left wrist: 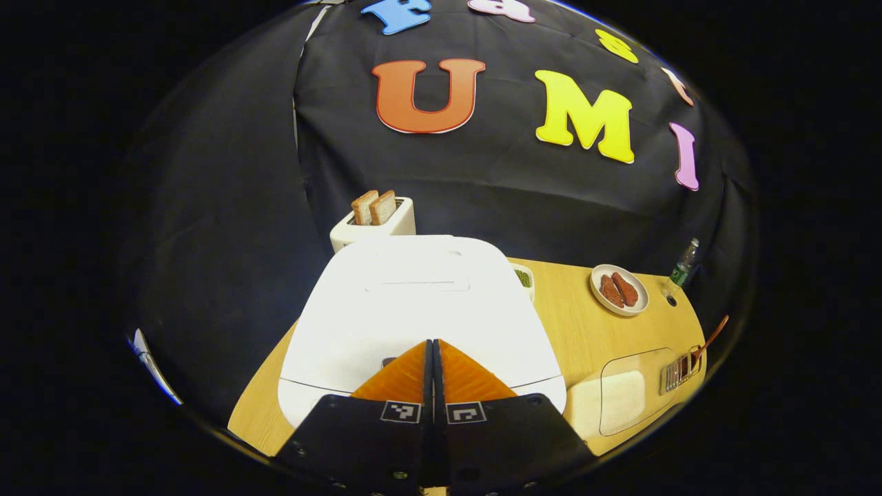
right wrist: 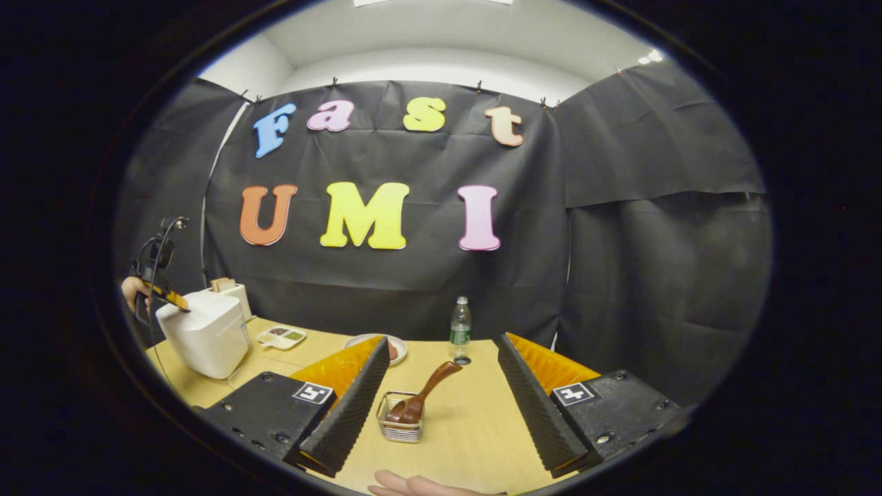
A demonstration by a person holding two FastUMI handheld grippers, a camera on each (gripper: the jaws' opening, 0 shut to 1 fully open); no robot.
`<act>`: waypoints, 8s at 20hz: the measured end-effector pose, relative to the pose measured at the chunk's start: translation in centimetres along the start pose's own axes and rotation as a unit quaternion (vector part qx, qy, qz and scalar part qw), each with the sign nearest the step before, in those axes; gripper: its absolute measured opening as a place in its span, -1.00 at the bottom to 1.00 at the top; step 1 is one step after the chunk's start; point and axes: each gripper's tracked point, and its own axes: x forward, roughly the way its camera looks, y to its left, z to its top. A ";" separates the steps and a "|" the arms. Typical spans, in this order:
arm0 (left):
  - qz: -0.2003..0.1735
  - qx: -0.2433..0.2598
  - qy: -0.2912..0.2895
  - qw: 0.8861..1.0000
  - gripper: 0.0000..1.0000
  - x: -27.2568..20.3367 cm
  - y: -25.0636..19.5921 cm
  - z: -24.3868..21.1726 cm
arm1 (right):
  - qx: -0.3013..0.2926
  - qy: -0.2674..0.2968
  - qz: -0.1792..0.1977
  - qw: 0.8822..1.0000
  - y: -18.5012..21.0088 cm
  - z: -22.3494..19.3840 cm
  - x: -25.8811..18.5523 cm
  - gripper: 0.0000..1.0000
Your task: Close the left gripper, press the button to open the rice cooker; take a wooden spoon from the chopstick holder with the right hand, scoop a spoonful of rice and pour it into the rice cooker, then put the wooden spoon back into the chopstick holder.
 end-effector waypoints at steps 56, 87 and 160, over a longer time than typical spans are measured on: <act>-0.058 0.033 -0.237 0.969 0.87 -20.0 -3.8 -8.5 | 0.228 0.208 0.057 0.950 5.0 -20.6 22.2 -0.10; -0.089 0.023 -0.271 0.958 0.87 -21.3 -4.0 -8.6 | 0.041 0.058 0.139 0.988 23.1 -5.9 13.1 -0.61; -0.032 0.015 -0.270 0.962 0.88 -25.4 5.1 -13.6 | 0.582 0.087 0.242 0.772 29.3 4.4 12.1 -0.64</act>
